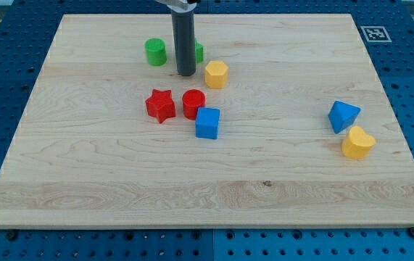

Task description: Move the yellow hexagon towards the center right

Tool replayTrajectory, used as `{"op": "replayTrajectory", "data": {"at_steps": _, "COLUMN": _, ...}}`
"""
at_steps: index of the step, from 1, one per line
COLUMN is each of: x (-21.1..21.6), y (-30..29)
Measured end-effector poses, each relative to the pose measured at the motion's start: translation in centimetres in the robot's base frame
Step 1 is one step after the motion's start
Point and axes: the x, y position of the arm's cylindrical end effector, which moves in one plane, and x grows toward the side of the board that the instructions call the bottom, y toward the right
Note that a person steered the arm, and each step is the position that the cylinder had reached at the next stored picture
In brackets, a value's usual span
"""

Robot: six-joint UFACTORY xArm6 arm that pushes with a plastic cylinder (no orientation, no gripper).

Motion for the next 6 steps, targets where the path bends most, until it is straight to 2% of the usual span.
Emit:
{"op": "replayTrajectory", "data": {"at_steps": 2, "x": 1.5, "y": 2.7}}
{"op": "replayTrajectory", "data": {"at_steps": 6, "x": 0.8, "y": 14.4}}
